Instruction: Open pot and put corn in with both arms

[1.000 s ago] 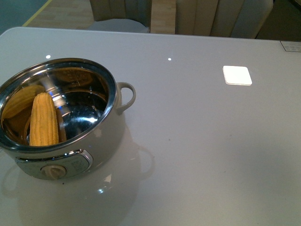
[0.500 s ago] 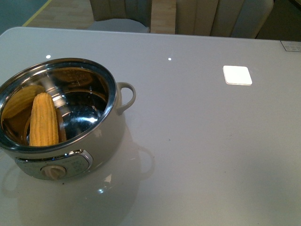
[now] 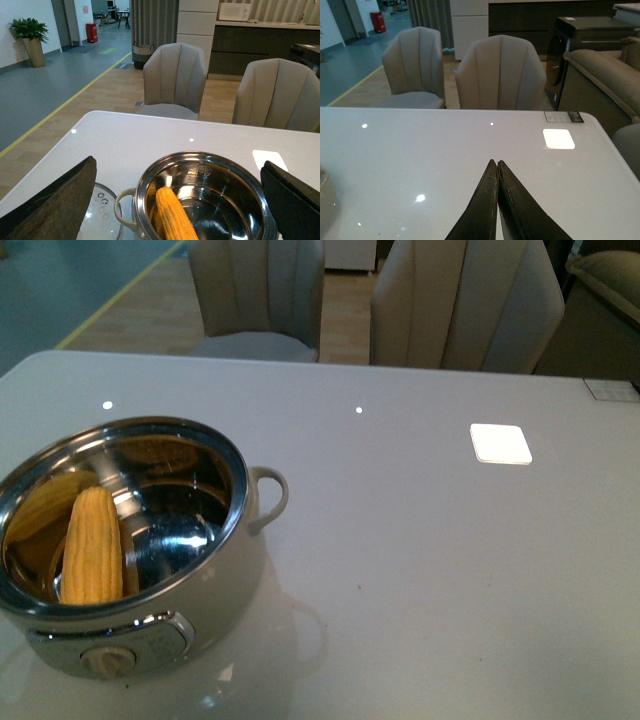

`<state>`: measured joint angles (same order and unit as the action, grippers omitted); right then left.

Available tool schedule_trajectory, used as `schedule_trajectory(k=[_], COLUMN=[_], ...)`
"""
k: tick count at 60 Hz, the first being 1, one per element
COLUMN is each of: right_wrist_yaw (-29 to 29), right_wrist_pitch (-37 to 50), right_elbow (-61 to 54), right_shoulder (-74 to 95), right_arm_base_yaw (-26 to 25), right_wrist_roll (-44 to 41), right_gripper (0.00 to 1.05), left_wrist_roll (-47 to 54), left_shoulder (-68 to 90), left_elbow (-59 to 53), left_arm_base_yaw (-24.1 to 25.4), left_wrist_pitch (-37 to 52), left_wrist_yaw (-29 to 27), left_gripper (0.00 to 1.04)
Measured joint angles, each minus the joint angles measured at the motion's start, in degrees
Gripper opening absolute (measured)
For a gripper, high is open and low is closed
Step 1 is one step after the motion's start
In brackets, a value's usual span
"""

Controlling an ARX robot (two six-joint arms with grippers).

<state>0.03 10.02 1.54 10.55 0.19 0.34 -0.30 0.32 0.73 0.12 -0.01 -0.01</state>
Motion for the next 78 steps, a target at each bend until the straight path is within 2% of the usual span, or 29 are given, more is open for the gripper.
schedule_trajectory(k=[8, 36, 68, 78], right_wrist_yaw=[-0.02, 0.0, 0.0, 0.0], right_wrist_pitch=[-9.33, -9.92, -9.92, -9.92], right_elbow=[0.0, 0.0, 0.0, 0.0], right_shoulder=[-8.59, -10.19, -10.21, -10.21], right_arm_base_yaw=[0.0, 0.0, 0.0, 0.0], right_wrist_roll=[0.0, 0.0, -0.04, -0.04], right_gripper=[0.02, 0.02, 0.95, 0.96], left_wrist_roll=[0.0, 0.0, 0.0, 0.0], left_shoulder=[0.0, 0.0, 0.0, 0.0], left_elbow=[0.0, 0.0, -0.02, 0.0], left_arm_base_yaw=[0.0, 0.0, 0.0, 0.0], left_wrist_pitch=[0.0, 0.0, 0.0, 0.0], left_wrist_yaw=[-0.02, 0.0, 0.0, 0.0], left_gripper=[0.98, 0.98, 0.98, 0.98])
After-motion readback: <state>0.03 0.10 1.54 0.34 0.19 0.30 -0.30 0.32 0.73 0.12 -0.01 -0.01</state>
